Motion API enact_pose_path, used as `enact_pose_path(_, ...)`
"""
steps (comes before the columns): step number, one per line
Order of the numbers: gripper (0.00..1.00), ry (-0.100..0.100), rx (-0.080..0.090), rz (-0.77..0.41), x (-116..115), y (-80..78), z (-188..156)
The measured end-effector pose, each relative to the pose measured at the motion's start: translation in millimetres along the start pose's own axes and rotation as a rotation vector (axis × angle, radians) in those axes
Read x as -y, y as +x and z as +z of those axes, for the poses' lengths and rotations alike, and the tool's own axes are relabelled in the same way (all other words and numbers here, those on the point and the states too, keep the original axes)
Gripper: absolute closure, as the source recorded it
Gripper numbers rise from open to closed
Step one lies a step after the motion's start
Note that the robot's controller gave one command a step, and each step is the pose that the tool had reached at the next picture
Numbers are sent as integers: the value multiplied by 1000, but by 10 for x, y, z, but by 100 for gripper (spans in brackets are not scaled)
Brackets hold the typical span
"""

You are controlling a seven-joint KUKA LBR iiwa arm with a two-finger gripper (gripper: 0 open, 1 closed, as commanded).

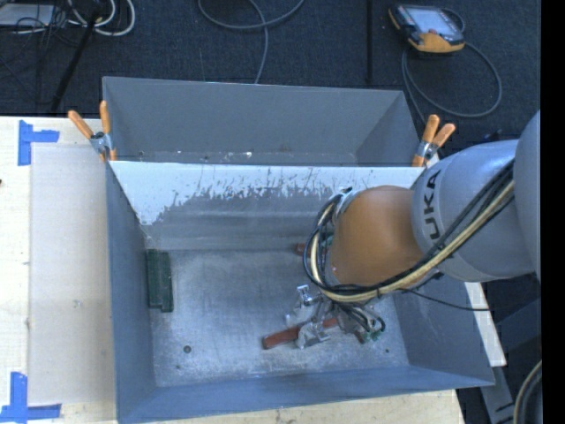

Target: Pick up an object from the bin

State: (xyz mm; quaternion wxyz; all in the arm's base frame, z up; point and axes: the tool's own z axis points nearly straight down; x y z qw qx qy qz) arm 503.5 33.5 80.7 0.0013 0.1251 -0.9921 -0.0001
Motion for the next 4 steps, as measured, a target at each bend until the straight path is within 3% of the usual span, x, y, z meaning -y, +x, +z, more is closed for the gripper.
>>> enact_pose_path(1,100,0,2,17,-150,101,-1185)
enact_pose_path(3,100,0,2,17,-150,101,-1186)
enact_pose_path(4,100,1,3,-224,-19,-3,-1240)
